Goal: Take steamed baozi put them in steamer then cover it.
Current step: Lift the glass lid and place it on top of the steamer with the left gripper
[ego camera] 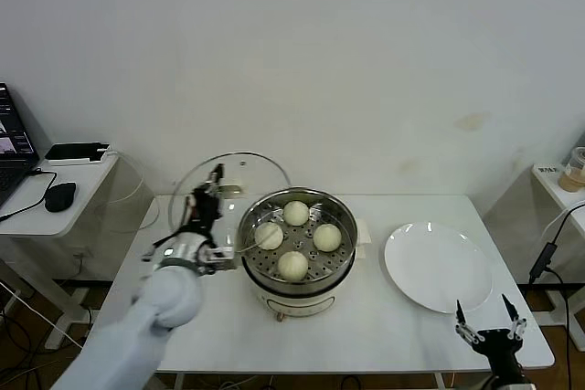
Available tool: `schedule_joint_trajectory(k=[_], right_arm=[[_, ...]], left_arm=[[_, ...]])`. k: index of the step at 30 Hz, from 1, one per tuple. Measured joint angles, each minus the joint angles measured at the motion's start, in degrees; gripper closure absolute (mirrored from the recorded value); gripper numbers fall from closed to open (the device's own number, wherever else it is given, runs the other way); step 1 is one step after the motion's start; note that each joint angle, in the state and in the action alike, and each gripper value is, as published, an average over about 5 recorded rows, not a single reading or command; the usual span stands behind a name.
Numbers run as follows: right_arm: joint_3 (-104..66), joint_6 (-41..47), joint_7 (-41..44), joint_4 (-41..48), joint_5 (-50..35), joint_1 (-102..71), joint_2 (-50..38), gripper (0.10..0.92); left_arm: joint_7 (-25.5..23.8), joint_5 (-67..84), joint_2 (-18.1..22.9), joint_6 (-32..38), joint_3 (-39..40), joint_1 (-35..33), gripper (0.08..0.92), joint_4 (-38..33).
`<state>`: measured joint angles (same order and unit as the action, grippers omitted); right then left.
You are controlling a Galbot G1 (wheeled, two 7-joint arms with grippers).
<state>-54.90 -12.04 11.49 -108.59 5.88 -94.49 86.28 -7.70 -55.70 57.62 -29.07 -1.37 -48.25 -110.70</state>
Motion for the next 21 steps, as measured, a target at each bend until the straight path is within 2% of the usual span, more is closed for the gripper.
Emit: schedule_joint_trajectory(k=[9, 21], right_arm=[[1.9, 0.0, -0.1, 1.1, 2.4, 0.8, 0.6, 0.203], [3.8, 0.0, -0.1, 2.0, 4.8, 1.2, 1.0, 0.203]], left_arm=[[-8.1, -8.6, 7.6, -3.5, 7.8, 4.5, 0.85, 2.7], [-14.1, -18.8, 18.9, -5.2, 9.5, 3.7, 0.85, 6.1]])
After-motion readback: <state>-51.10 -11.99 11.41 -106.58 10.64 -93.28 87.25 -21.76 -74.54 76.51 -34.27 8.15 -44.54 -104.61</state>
